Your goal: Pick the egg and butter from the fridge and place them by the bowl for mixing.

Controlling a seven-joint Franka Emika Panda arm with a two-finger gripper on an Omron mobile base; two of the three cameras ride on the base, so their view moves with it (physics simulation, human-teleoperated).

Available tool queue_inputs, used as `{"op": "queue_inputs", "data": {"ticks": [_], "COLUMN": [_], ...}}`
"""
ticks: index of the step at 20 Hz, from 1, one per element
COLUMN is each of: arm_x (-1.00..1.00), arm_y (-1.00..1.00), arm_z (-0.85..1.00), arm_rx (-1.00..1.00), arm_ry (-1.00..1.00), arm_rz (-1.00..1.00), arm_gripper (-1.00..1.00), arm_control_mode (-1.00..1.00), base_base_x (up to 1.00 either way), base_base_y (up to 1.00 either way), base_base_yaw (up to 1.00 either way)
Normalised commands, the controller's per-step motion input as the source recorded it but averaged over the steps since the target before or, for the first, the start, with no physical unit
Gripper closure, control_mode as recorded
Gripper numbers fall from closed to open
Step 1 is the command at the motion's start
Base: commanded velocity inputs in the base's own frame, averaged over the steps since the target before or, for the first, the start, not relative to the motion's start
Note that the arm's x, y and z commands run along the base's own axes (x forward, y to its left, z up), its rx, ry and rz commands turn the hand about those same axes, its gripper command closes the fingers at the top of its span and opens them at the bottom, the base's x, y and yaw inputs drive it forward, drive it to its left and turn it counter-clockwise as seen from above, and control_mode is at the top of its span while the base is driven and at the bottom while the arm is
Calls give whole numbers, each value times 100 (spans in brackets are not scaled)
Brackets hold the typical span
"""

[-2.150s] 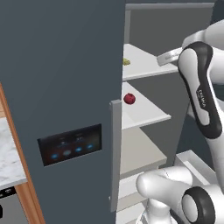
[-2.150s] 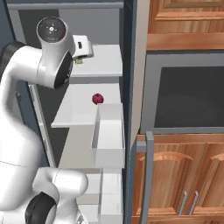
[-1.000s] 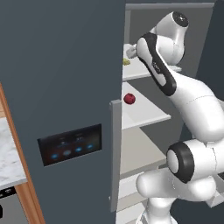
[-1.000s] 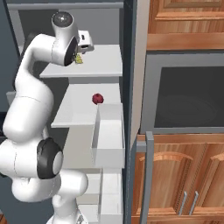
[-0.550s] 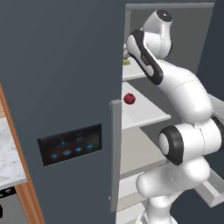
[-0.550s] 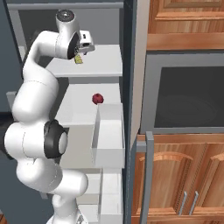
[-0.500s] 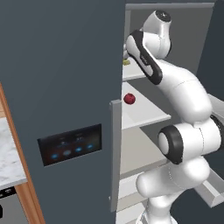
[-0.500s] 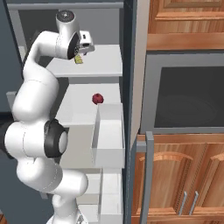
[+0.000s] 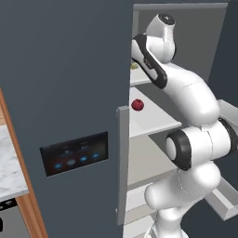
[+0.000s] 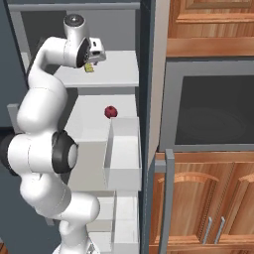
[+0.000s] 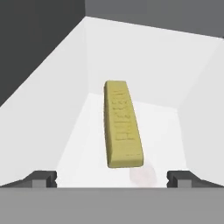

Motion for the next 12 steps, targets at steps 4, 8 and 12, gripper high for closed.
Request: {"op": "queue_inputs", "data": {"ticks": [4, 8, 12], "arm_x": [44, 56, 57], "arm_y": [4, 0, 0], "arm_z": [-17, -5, -13], "arm_rx": [0, 0, -2], "arm_ry": [1, 1, 1], "arm_rz": [0, 0, 0], "arm_gripper": [-100, -100, -100], "arm_control_mode": [-100, -100, -100], "base_base_x": [0, 0, 0], "base_base_y": [0, 0, 0], "base_base_yaw": [0, 0, 0]}}
